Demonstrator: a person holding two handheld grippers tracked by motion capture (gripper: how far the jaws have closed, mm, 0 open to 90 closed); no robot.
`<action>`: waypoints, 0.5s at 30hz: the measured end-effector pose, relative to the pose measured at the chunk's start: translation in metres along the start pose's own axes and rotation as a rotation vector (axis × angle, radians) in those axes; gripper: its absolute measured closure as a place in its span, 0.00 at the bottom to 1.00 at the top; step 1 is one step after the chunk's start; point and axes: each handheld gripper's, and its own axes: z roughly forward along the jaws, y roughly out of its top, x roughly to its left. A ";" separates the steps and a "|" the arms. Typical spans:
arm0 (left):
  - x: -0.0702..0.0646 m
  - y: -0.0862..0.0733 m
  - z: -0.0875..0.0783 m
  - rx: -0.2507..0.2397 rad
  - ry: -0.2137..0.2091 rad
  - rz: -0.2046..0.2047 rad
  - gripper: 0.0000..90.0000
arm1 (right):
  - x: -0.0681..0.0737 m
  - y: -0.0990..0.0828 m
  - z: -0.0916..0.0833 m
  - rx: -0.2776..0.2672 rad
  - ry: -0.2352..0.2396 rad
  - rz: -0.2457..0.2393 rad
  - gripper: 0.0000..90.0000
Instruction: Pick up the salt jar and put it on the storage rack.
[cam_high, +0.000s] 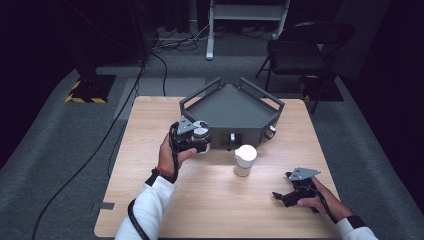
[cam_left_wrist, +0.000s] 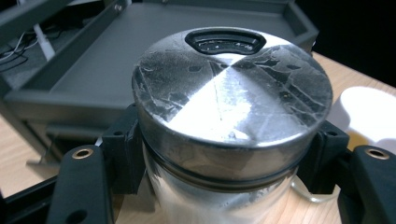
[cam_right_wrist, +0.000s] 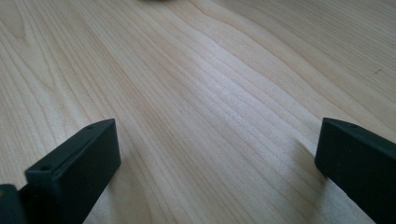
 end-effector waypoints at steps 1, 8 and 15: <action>0.000 0.003 0.001 -0.003 -0.003 0.002 0.34 | 0.000 0.000 0.000 0.000 0.000 0.000 0.00; -0.004 0.022 0.004 -0.013 -0.006 0.018 0.34 | 0.000 0.000 0.000 0.000 0.000 0.000 0.00; -0.003 0.037 0.008 -0.040 -0.030 0.024 0.34 | 0.000 0.000 0.000 0.000 -0.001 0.002 0.00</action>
